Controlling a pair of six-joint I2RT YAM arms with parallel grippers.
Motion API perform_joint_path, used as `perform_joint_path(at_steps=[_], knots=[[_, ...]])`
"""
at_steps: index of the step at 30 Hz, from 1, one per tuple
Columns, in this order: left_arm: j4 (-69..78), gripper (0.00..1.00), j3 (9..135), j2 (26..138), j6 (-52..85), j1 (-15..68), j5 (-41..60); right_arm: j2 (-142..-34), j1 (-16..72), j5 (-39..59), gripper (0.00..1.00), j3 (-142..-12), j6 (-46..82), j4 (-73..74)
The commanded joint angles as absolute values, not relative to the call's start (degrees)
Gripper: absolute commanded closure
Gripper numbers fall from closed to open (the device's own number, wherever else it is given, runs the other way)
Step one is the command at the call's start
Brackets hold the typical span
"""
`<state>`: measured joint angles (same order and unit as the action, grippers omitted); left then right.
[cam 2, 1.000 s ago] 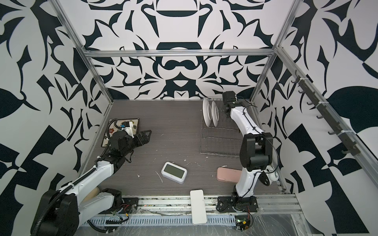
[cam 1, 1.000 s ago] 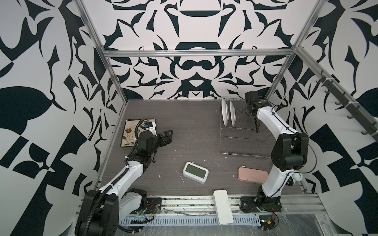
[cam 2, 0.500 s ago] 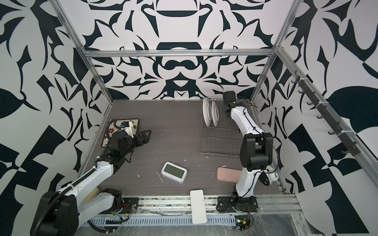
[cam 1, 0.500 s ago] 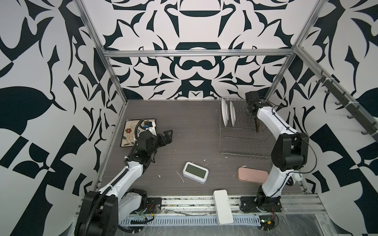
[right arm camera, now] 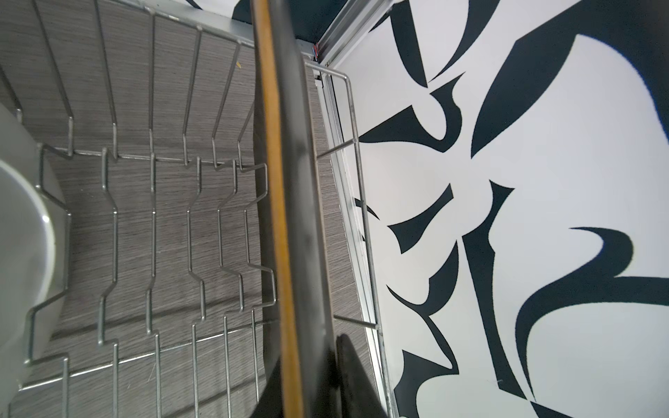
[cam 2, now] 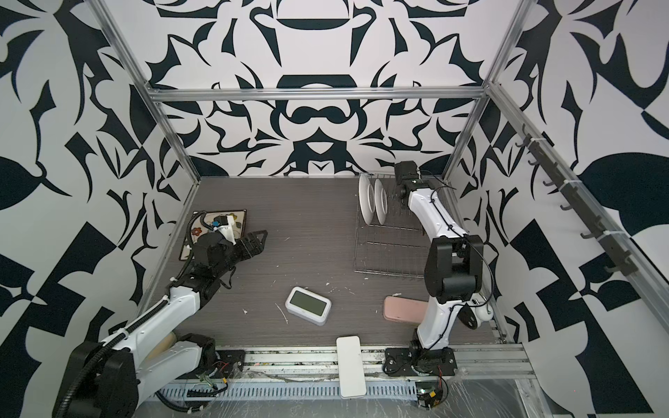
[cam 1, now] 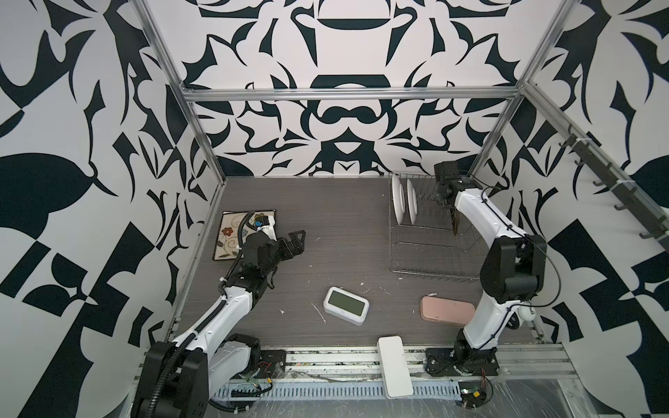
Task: Unload the plates from the dish rack
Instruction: 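Close the right gripper on the dark plate's upper edge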
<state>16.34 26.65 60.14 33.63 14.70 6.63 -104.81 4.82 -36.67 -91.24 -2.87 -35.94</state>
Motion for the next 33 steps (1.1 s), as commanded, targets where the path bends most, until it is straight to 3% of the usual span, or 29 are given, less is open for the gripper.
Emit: perform_joint_path(at_steps=[1,16,20,33], knots=[[15.5,0.01,26.5,58.8,33.9,14.9,6.0,-104.2,4.7,-37.6,0.81,-93.8,-2.9,-35.0],[15.4,0.01,26.3,58.9,34.1,14.9,5.9,-103.7,4.7,-38.2,0.89,-93.8,-3.4,-34.6],[15.5,0.01,26.2,59.3,34.3,14.9,5.7,-103.2,4.7,-38.2,1.0,-93.8,-3.9,-33.9],[15.0,0.01,26.6,59.7,35.1,14.9,5.6,-99.8,4.7,-37.9,1.0,-93.7,-5.7,-30.8]])
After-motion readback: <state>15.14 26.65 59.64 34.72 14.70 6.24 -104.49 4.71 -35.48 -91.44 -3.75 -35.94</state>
